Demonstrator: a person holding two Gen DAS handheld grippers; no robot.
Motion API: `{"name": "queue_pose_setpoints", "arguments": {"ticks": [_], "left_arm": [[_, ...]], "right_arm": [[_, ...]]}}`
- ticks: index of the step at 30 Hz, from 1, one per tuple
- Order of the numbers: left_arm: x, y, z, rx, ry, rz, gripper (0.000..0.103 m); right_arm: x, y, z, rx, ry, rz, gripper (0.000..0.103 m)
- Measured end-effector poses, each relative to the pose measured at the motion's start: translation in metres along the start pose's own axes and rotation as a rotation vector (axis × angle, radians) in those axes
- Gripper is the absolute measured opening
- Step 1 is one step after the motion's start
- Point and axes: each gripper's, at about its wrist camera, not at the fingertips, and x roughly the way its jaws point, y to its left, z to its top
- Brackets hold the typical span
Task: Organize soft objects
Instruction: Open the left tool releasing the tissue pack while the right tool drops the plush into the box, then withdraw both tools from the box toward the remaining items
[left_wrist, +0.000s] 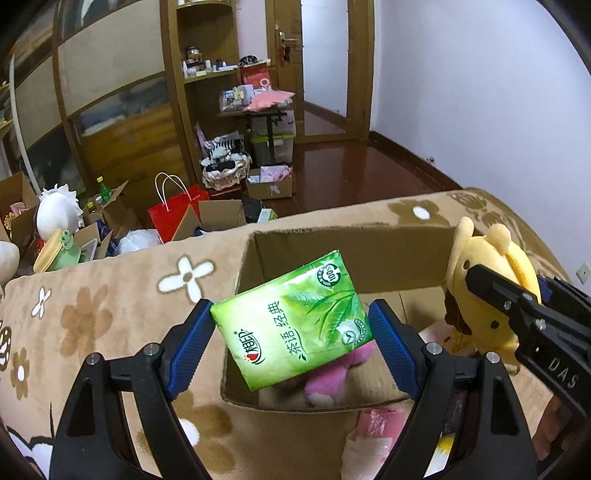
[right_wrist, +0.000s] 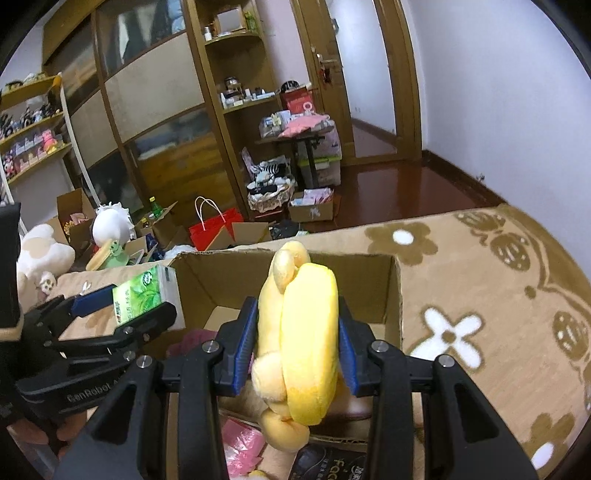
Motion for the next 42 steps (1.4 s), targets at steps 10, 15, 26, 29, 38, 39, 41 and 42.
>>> {"name": "queue_pose_setpoints", "arguments": {"ticks": [10,15,26,29,38,39,41,42], "left_arm": [[0.007,-0.004,-0.005,0.018,0.034,0.008,0.084],[0.007,-0.003,-0.009,0.023,0.046,0.010,0.085],[-0.001,0.008,-0.007,-0.017,0.033,0.018,0.095],[-0.004,0.010,-0.008,-0.020,0.052,0.020,0.095],[-0.040,0.014,-0.012,-0.005,0.035,0.065,0.099],[-0.044,0.013,-0.012,-0.001,0.030,0.066,0.099],[-0.056,0.013,-0.015,0.012,0.026,0.065,0.099],[-0.062,0.013,-0.016,0.016,0.027,0.063,0.100]], "right_arm": [[0.001,-0.009,-0.003,0.049,0.025,0.008,0.046],[0.001,-0.008,-0.004,0.053,0.027,0.003,0.052],[-0.017,-0.008,0.001,0.064,-0.006,-0.001,0.077],[-0.024,-0.008,0.002,0.061,-0.012,-0.005,0.080],[-0.058,-0.005,0.005,0.060,-0.045,-0.020,0.100],[-0.061,-0.005,0.005,0.059,-0.043,-0.021,0.100],[-0.068,-0.004,0.005,0.057,-0.043,-0.023,0.103],[-0.073,-0.003,0.004,0.055,-0.043,-0.027,0.103]]}}
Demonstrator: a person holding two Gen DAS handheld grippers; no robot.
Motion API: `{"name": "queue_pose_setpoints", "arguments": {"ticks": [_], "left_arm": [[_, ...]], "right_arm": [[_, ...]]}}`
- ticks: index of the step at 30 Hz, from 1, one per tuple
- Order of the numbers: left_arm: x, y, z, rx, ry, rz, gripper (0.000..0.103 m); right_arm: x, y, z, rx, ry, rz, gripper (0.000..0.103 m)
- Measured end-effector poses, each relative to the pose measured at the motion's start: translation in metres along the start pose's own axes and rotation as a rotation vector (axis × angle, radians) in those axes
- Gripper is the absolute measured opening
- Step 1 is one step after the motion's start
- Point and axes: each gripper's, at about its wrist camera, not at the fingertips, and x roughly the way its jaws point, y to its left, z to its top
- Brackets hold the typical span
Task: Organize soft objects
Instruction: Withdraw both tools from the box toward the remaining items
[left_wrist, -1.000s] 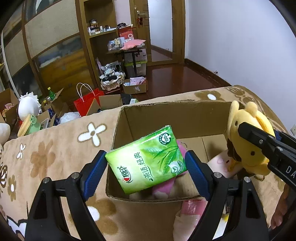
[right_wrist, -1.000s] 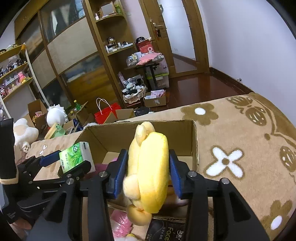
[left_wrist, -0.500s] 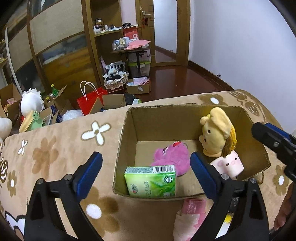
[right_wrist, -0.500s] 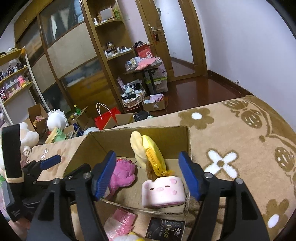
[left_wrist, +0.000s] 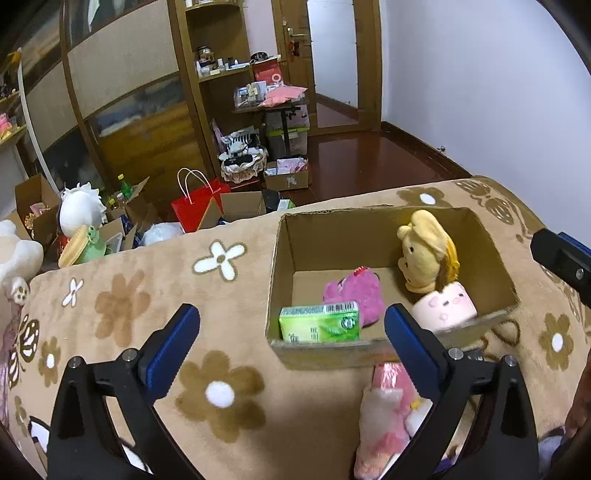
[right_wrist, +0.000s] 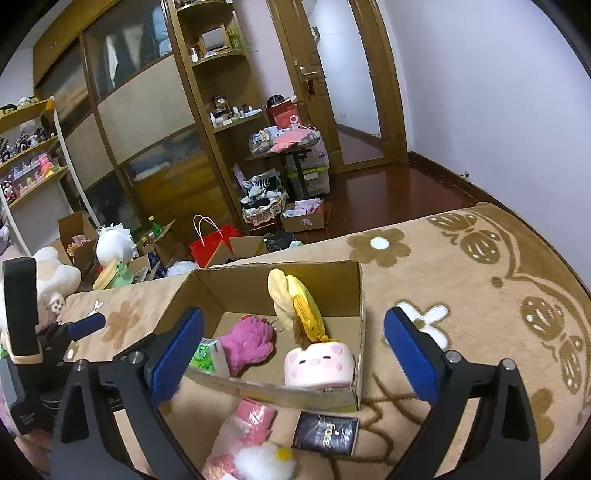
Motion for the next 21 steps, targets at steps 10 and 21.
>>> {"name": "queue_pose_setpoints", "arguments": {"ticks": [10,21], "left_arm": [[-0.037,0.005,-0.012,0.013,0.034,-0.007,0.100],[-0.045,0.000,-0.032,0.059,0.145,-0.033,0.100]], "right_arm": [[-0.039,0.002,-0.007,0.012,0.016,-0.036,0.103],[-0.067,-0.003,-0.038,0.020,0.120,-0.111,0.103]]}}
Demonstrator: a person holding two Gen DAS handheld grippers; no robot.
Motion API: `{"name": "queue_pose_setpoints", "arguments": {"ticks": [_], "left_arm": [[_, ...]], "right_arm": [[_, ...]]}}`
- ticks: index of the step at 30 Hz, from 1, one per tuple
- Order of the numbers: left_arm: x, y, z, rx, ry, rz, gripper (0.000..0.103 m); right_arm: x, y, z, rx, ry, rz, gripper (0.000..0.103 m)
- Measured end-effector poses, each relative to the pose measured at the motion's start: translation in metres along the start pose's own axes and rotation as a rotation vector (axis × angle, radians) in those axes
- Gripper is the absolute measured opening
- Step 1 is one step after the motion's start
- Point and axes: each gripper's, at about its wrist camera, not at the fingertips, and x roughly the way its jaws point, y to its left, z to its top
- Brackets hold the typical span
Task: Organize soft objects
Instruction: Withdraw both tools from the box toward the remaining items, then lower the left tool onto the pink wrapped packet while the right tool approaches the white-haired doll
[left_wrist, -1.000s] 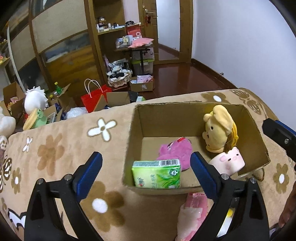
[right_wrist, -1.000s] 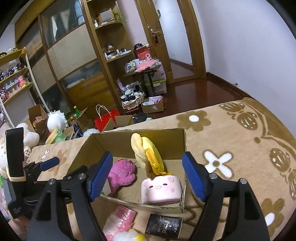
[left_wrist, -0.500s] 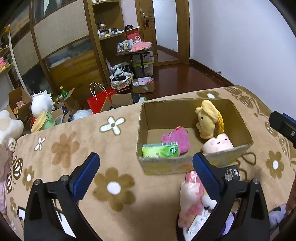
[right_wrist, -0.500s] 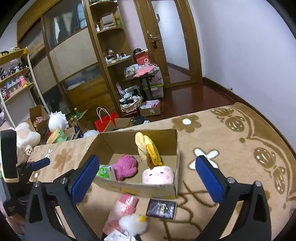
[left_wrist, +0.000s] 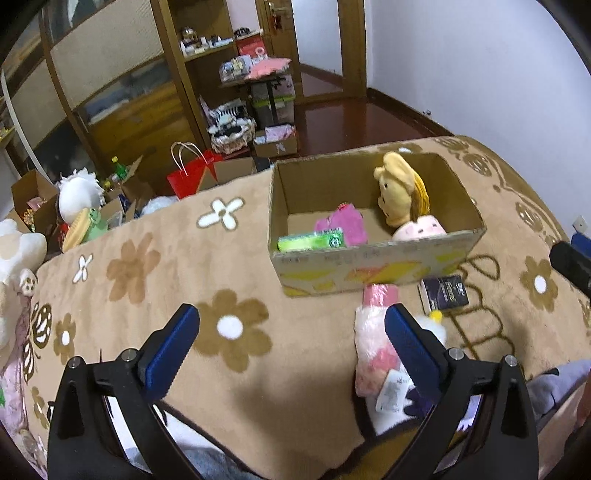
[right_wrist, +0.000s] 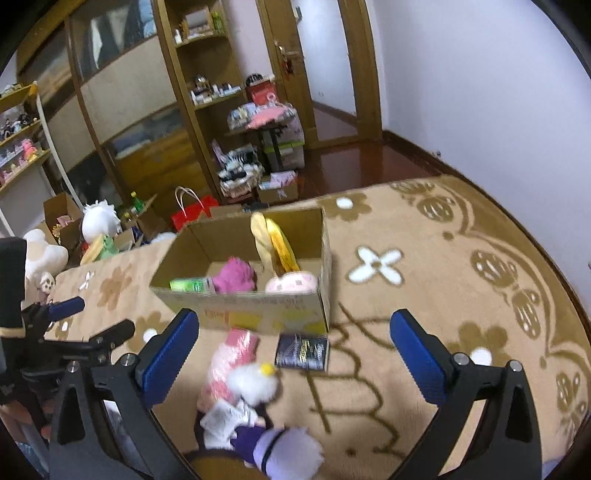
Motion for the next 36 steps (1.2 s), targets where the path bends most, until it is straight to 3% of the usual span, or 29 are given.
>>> {"name": "queue_pose_setpoints", "arguments": {"ticks": [15,23,36], "left_arm": [[0.032,-0.018,-0.015,0.071,0.149,-0.024,0.100],[0.059,-0.025,-0.018,0.092,0.246,-0.050,0.100],[0.095,-0.035,-0.017,0.087,0.366,-0.120,0.100]], "right_arm": [[0.014,0.003,-0.050,0.050,0.160,-0.011,0.103],[0.030,0.004,-0.060,0.053,0.226,-0.002,0.103],[0.064,0.001,-0.080,0.054,0.402,-0.015,0.103]]}}
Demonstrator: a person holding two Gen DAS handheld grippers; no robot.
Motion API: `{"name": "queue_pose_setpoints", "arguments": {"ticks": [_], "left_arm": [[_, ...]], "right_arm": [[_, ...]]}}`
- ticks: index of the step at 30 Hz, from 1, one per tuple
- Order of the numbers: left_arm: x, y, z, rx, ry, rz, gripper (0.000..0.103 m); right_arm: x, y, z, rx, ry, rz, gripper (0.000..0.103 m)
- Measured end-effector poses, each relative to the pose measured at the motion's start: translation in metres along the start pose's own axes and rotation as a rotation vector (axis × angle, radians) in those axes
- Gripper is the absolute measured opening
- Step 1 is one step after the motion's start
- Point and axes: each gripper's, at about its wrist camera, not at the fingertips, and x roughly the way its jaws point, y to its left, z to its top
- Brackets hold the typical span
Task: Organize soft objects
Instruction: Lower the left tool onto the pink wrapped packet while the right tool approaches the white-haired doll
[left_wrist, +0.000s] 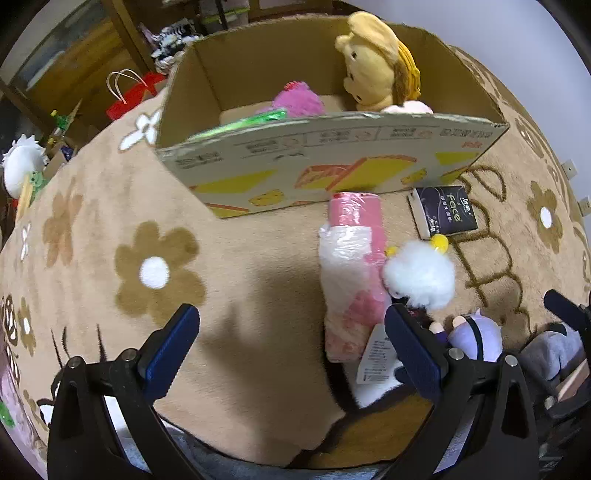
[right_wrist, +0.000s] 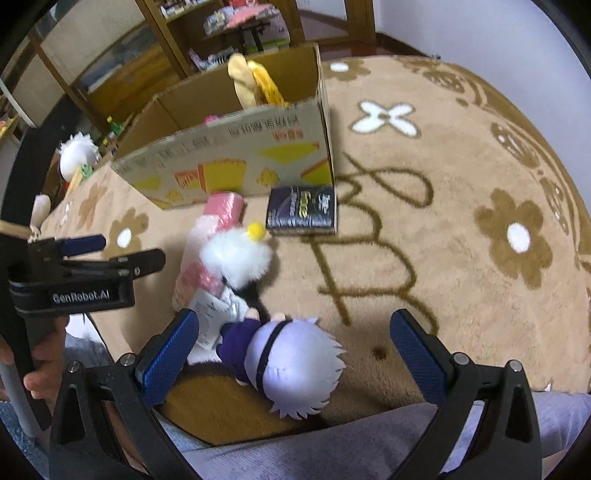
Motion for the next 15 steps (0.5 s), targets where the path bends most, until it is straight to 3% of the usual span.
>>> {"name": "queue_pose_setpoints", "arguments": {"ticks": [15], "left_arm": [[0.046,-0.019,0.012,0.048,0.110,-0.027,0.100]], "right_arm": [[0.040,-0.002,-0.007,0.003,0.189,0.000,0.101]]}}
